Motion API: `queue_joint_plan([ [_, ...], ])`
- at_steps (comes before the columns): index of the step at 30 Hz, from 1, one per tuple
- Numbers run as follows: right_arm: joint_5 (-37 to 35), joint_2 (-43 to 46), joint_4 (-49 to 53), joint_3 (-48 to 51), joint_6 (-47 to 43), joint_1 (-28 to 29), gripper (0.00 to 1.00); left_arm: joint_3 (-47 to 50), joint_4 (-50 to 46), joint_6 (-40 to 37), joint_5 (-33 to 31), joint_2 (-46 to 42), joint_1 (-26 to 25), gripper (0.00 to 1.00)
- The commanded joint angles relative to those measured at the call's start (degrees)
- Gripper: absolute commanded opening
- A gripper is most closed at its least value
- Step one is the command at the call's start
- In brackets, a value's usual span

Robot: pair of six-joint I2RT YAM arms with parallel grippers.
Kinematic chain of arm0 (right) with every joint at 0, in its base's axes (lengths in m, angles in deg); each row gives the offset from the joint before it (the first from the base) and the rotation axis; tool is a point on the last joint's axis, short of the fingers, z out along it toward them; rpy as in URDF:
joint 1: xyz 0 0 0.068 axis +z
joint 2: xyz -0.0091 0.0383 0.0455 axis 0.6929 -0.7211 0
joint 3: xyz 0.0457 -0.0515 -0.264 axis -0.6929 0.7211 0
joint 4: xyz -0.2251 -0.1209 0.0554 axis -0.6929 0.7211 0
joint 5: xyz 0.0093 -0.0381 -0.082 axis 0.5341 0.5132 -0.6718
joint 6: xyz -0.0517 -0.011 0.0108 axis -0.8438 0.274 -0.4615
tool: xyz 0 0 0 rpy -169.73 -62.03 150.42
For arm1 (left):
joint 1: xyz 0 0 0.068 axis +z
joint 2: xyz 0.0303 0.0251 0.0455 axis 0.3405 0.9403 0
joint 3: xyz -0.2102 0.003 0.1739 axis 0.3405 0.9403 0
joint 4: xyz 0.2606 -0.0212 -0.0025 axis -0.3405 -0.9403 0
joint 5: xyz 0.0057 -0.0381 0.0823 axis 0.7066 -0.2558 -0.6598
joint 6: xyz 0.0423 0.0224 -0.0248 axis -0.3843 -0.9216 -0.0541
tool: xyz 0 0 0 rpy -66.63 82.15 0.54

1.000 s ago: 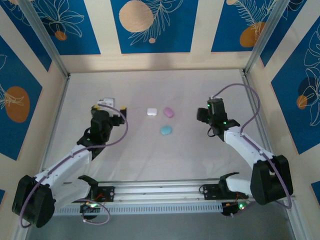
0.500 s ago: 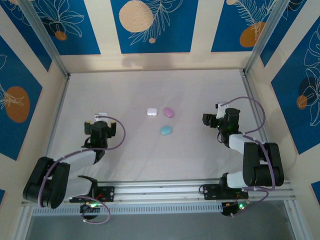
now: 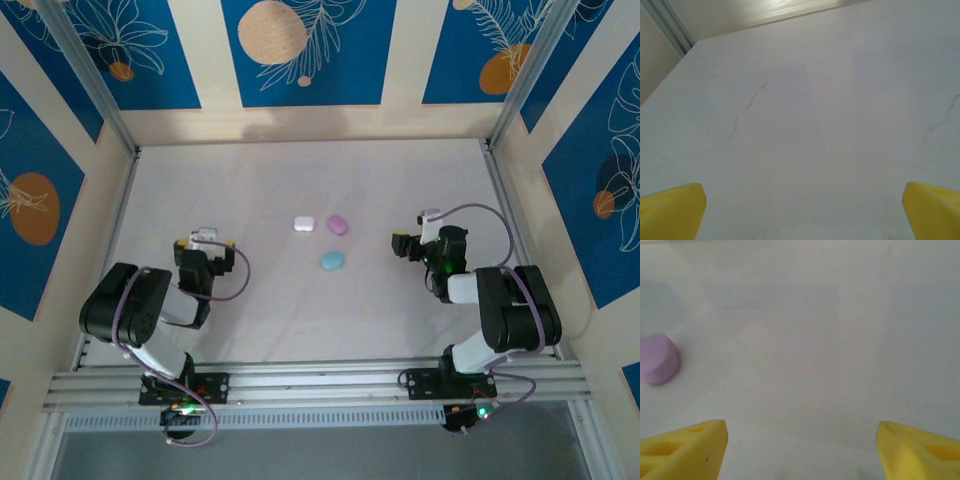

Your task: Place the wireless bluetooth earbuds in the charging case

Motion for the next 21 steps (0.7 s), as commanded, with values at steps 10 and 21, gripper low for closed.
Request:
queue_joint_plan([
  [10,-6.38,0.25,-1.85,-2.31,2.51,-0.86,0.99,-9.43,-14.07,2.18,15.14,-2.91,6.29,1.0],
  [21,-5.6,0.21,-1.33,-2.63,2.5,-1.04,0.99,-7.7,-10.38,4.12,6.15,-2.81,5.28,1.0],
])
